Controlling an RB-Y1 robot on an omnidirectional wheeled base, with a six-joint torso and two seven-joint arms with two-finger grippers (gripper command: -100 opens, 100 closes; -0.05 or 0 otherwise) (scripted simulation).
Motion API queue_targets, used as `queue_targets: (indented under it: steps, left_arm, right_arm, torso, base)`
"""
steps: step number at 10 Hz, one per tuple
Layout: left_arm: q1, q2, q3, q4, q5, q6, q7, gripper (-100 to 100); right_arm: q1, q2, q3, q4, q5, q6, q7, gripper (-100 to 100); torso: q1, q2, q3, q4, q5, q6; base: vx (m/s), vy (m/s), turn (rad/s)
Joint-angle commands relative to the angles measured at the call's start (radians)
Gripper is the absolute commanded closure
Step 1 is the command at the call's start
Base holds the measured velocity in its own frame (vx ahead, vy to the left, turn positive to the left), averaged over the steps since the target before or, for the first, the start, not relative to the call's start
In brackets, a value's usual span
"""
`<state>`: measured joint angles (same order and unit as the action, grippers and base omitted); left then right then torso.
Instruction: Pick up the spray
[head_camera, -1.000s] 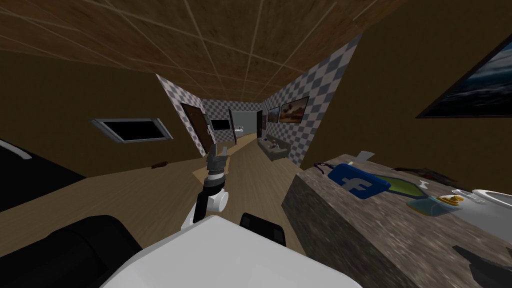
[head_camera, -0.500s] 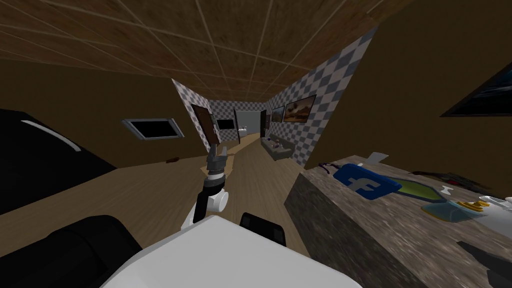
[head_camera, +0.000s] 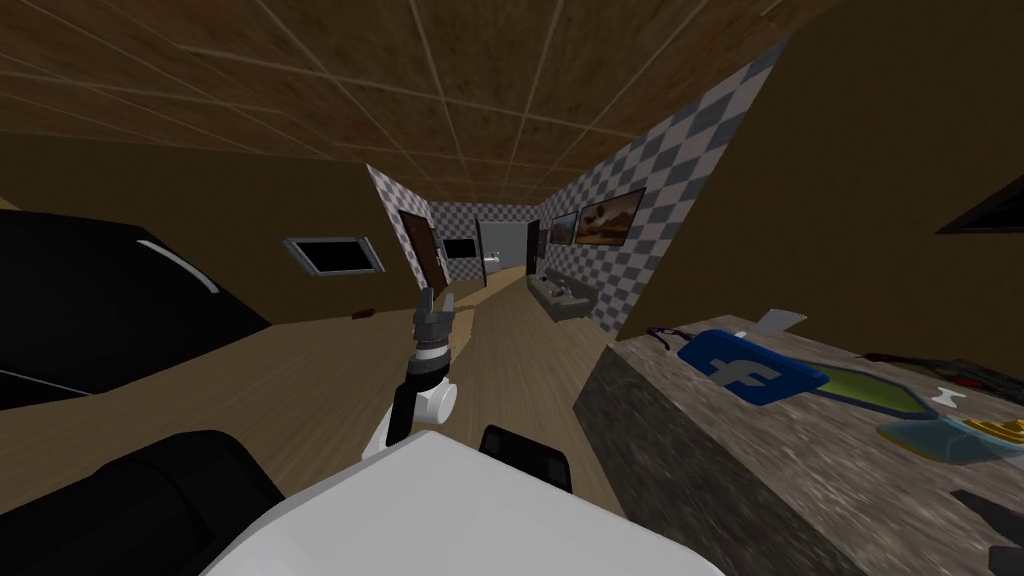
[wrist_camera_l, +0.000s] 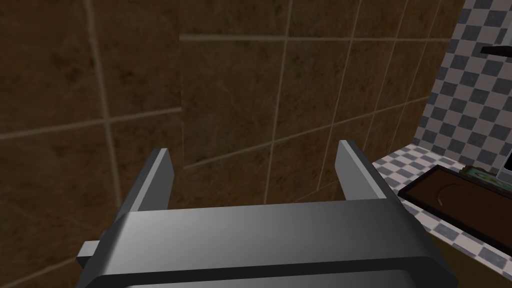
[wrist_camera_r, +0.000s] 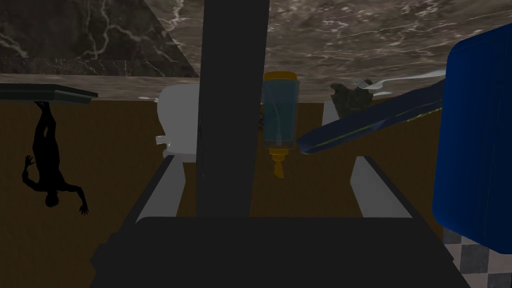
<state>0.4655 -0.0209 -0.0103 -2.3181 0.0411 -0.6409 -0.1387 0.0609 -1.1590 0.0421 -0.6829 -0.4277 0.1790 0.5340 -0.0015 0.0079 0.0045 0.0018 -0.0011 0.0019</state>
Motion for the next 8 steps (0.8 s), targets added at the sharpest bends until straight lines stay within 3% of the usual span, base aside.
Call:
queue_targets:
  steps: [1, 2, 3, 5, 8]
  left_arm:
    - [0.000, 0.000, 0.000, 0.000, 0.000, 0.000, 0.000, 0]
    - [0.000, 0.000, 0.000, 0.000, 0.000, 0.000, 0.000, 0]
    - [0.000, 0.000, 0.000, 0.000, 0.000, 0.000, 0.000, 0]
    - [0.000, 0.000, 0.000, 0.000, 0.000, 0.000, 0.000, 0]
    - [0.000, 0.000, 0.000, 0.000, 0.000, 0.000, 0.000, 0]
  right_arm:
    - [-0.047, 0.001, 0.002, 0.050, 0.000, 0.002, 0.005, -100]
    - [-0.047, 0.001, 0.002, 0.084, 0.000, 0.002, 0.005, -100]
    - [-0.091, -0.024, 0.047, 0.111, -0.045, -0.007, 0.043, -100]
    - [-0.151, -0.024, 0.057, 0.176, -0.052, -0.007, 0.043, -100]
    - [-0.151, -0.024, 0.057, 0.214, -0.052, -0.007, 0.043, -100]
  torso:
    - [0.000, 0.000, 0.000, 0.000, 0.000, 0.000]
    - [-0.001, -0.002, -0.001, 0.000, 0.000, 0.001]
    - [-0.002, -0.005, -0.002, -0.001, -0.001, 0.001]
    - [0.001, 0.000, 0.000, 0.000, 0.000, -0.001]
    - [-0.004, -0.006, -0.004, -0.001, -0.001, 0.000]
  base:
    - [-0.067, 0.026, -0.058]
    - [-0.015, 0.010, -0.038]
    - [-0.102, 0.043, 0.232]
    - [-0.107, 0.056, 0.120]
    - [0.000, -0.005, -0.013]
